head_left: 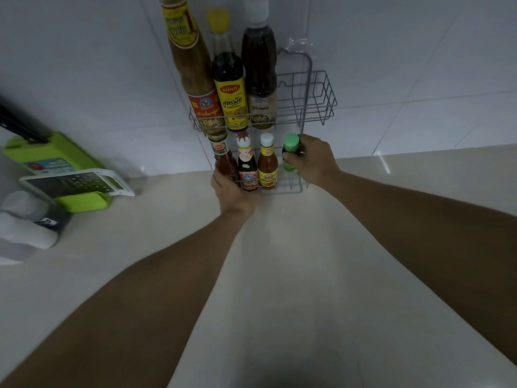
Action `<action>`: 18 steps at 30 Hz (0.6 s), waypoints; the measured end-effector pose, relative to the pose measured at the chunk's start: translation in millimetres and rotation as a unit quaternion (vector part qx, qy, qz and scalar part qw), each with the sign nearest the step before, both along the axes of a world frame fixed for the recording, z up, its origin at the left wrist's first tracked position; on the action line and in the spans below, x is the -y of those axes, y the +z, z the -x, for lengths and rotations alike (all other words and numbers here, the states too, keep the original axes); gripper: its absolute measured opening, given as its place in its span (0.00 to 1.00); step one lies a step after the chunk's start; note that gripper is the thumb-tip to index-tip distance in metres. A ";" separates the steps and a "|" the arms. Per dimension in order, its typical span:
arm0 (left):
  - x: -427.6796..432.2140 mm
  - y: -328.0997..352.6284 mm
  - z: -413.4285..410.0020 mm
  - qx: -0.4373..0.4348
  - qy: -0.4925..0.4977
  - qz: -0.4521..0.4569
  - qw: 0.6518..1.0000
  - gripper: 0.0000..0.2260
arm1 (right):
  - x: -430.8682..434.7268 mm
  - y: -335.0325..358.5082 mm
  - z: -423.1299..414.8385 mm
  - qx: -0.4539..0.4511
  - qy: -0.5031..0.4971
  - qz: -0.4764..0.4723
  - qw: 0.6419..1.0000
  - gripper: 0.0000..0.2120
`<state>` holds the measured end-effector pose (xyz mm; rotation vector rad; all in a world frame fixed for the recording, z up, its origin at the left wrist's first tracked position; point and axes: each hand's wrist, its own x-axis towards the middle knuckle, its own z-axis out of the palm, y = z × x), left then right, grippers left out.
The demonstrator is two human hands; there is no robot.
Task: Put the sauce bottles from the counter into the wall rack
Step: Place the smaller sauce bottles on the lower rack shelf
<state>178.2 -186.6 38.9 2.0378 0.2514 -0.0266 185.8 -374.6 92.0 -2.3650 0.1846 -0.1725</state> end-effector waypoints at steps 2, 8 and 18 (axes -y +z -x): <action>-2.1 1.0 -5.8 0.000 0.000 0.025 1.000 0.47 | -3.0 -13.5 -8.1 -0.041 -0.007 -0.002 0.999 0.15; -12.8 -17.2 -14.5 -0.008 -0.007 0.068 0.998 0.48 | -9.2 -42.4 -14.3 -0.095 -0.010 0.005 0.995 0.18; -8.5 -6.9 1.7 -0.023 -0.011 0.014 1.000 0.50 | -5.2 -36.8 -8.8 -0.146 0.017 -0.037 0.988 0.24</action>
